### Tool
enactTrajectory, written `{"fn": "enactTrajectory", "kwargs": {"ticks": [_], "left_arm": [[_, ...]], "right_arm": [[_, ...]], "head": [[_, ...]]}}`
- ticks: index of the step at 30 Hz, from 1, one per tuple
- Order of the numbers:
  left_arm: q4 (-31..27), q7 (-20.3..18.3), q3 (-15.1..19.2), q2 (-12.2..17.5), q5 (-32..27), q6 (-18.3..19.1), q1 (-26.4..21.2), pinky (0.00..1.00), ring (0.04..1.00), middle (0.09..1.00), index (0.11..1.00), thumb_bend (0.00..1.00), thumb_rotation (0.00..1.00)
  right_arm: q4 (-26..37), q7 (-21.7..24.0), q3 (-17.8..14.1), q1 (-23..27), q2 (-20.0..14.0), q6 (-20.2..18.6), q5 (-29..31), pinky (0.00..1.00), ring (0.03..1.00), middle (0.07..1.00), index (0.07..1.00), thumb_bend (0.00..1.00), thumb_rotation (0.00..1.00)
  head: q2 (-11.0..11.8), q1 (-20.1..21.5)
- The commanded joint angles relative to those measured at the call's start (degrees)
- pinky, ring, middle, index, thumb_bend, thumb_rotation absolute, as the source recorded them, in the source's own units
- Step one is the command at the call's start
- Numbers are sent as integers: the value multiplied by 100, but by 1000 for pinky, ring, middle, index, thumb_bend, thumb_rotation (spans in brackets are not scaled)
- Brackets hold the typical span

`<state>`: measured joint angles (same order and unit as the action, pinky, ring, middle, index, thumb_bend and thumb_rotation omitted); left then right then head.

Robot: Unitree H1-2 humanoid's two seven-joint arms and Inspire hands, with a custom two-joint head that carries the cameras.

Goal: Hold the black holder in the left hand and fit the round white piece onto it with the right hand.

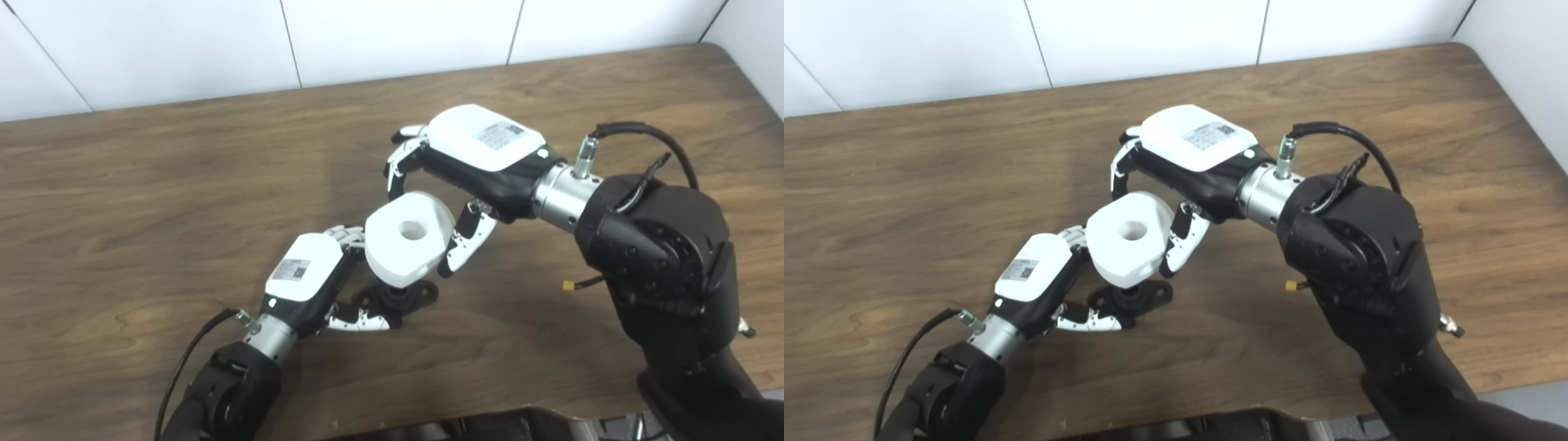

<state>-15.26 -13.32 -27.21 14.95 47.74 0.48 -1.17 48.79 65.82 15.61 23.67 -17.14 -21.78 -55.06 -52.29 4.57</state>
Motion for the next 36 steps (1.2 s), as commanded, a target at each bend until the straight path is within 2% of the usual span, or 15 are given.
{"fn": "enactTrajectory", "kwargs": {"ticks": [1,8,16,30,36], "left_arm": [[194,-476,-79,25,67,314,126,864,847,776,487,522,53],[151,-569,-95,-28,115,410,106,864,849,777,487,521,54],[105,-613,-90,-90,122,460,113,860,850,776,487,521,55],[105,-554,-70,-132,121,464,140,854,843,773,486,522,54],[76,-566,-68,-133,118,468,152,853,842,772,486,522,54]], "right_arm": [[148,6,-11,150,46,150,12,844,907,777,482,525,134],[106,43,79,22,23,151,77,785,924,781,483,524,131],[93,101,161,-40,-50,163,80,781,924,780,482,524,131],[-194,-380,148,-168,-17,594,228,746,908,775,482,524,131],[-217,-383,155,-226,16,713,165,775,900,765,482,524,132]], "head": [[-19,3],[-65,4],[-105,-26],[-99,-48],[-101,-16]]}}
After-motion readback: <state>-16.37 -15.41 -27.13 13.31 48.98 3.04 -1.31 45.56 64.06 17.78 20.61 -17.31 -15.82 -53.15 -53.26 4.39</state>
